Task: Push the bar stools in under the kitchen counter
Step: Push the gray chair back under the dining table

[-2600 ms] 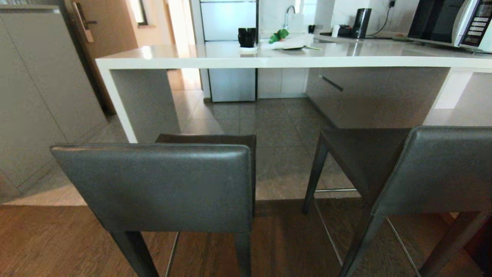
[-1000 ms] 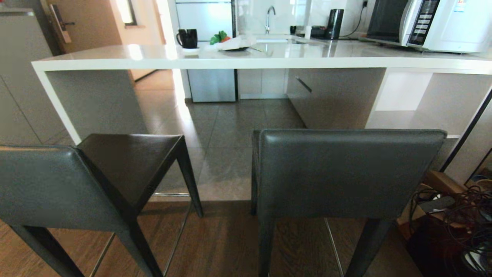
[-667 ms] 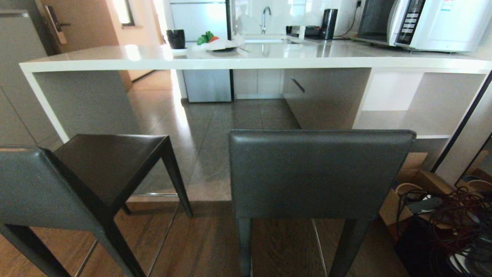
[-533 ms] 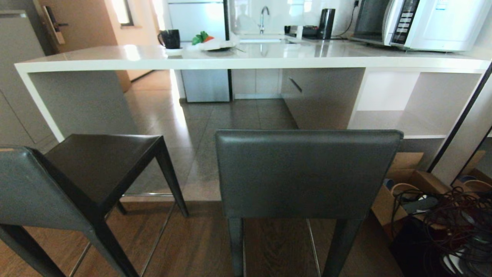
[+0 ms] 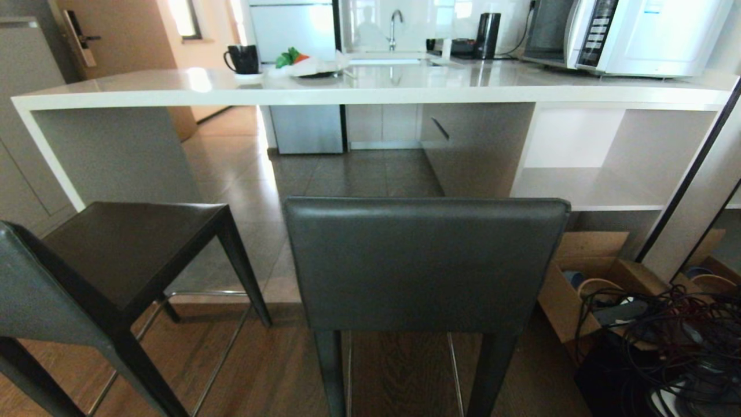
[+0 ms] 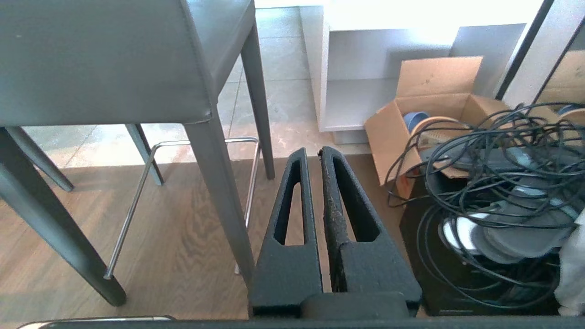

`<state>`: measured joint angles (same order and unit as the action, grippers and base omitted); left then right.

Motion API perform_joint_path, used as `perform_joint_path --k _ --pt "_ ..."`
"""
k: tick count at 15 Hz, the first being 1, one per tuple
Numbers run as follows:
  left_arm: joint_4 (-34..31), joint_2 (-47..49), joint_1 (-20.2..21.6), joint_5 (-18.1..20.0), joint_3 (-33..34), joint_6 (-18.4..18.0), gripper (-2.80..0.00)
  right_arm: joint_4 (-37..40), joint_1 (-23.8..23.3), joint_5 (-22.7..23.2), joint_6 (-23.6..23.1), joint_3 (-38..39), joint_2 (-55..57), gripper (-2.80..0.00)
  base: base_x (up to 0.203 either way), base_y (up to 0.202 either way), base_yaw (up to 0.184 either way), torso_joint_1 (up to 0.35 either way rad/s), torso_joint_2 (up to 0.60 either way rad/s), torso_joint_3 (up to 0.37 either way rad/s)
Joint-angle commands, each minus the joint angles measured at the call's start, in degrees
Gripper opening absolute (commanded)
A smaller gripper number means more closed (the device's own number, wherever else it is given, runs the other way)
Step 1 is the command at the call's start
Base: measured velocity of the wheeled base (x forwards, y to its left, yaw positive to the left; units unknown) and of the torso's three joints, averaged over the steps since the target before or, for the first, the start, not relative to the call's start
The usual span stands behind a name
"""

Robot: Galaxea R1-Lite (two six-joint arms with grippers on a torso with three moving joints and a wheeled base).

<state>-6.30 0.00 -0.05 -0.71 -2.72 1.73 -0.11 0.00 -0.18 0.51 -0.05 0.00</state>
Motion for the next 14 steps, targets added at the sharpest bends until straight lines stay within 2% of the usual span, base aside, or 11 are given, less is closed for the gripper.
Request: perform_joint_path --k 1,8,12,14 --pt "0.0 0.1 0.0 0.0 0.0 0.0 -2.80 -0.1 0.0 0.0 0.0 0.0 0.1 -2.80 0.000 0.000 0.000 0.000 0.00 0.000" --pt "0.0 0.1 0.1 0.1 0.0 -0.1 -2.80 -0.2 0.0 0.1 -0.1 0.0 0.0 -2.80 0.000 0.000 0.000 0.000 0.00 0.000" --pt "0.2 -0.1 0.1 0.6 -0.2 -2.5 -2.80 -0.1 0.0 0.1 -0.8 -0.4 0.0 -2.80 0.000 0.000 0.000 0.000 0.00 0.000" --pt "1.3 2.9 0.2 2.7 -5.6 -1.8 -2.80 0.2 0.0 1.3 -0.7 -5.0 1.8 -2.80 0.000 0.000 0.000 0.000 0.00 0.000"
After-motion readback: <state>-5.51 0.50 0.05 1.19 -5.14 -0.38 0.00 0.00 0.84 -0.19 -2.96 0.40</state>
